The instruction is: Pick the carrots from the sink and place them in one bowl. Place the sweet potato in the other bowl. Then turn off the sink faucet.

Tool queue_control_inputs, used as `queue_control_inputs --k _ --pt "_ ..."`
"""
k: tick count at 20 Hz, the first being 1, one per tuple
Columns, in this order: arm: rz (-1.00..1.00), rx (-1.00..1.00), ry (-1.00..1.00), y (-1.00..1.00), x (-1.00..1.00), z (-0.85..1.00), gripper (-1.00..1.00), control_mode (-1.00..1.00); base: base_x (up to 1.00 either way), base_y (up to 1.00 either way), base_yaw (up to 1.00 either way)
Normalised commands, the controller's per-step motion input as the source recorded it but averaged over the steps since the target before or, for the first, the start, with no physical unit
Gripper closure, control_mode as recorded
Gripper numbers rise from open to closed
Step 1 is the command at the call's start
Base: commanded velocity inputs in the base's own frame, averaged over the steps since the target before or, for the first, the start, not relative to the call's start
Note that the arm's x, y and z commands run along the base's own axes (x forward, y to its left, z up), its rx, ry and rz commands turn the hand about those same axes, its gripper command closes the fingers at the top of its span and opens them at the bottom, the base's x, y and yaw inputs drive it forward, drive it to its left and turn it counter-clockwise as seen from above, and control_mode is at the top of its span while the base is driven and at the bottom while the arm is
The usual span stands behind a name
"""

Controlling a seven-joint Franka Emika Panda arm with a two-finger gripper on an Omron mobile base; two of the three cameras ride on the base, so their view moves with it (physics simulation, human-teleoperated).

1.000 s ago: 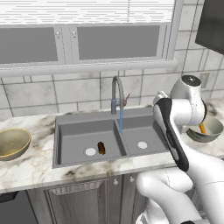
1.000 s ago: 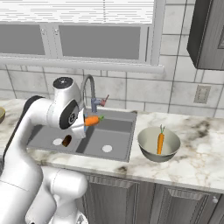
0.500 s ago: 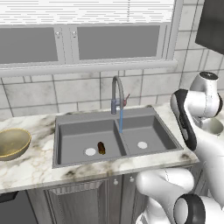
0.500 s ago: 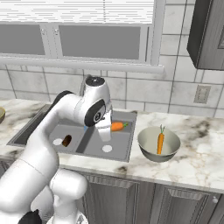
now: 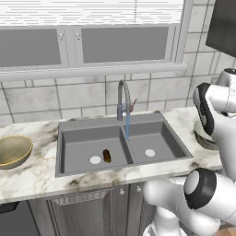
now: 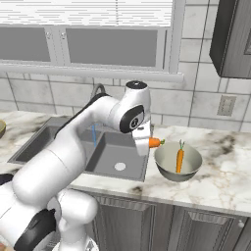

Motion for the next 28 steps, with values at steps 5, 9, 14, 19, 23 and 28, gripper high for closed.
queue_control_inputs --k 5,9,14,19,23,28 --pt "0.02 0.00 0.01 -0.47 0.06 -0.12 1.00 -1.00 0.00 0.00 0.00" --pt "0.03 0.00 0.03 -0.44 0.08 -0.20 1.00 -1.00 0.00 0.00 0.00" --pt "0.04 0.00 0.02 -0.36 0.28 -0.25 1.00 -1.00 0.00 0.00 0.00" --pt "0.05 0.00 0.00 -0.23 0.34 -0.25 1.00 -1.00 0.00 0.00 0.00" --pt "0.03 0.00 0.00 -0.17 0.29 -0.24 1.00 -1.00 0.00 0.00 0.00" --pt "0.02 0.00 0.00 -0.14 0.26 -0.25 1.00 -1.00 0.00 0.00 0.00"
